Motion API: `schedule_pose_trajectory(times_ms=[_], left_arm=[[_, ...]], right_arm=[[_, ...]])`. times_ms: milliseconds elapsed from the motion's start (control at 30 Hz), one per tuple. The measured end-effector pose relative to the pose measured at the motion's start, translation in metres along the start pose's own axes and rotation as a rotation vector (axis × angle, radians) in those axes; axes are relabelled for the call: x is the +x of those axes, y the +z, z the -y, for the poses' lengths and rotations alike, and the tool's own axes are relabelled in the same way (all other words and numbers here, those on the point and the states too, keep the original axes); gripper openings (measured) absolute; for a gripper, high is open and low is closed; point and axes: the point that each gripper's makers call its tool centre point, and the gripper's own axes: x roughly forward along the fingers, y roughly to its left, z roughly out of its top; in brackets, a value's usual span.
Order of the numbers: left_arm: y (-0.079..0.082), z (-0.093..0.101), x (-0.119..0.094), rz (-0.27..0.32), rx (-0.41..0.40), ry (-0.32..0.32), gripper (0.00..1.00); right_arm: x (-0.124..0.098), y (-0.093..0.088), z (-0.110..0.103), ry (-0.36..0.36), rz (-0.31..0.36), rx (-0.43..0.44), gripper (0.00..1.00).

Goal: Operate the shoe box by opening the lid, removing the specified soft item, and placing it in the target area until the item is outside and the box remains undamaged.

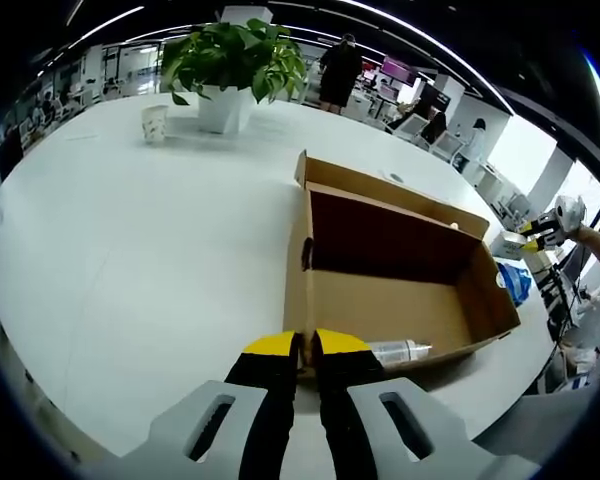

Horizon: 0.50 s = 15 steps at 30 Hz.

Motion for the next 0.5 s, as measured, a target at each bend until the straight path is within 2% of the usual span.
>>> schedule_pose_trajectory(times_ms=[500], left_arm=[[0.001, 0.0, 0.001, 0.01, 0.001, 0.004, 0.04]], right_arm=[[0.009, -0.029, 0.012, 0.013, -0.063, -0.003, 0.15]])
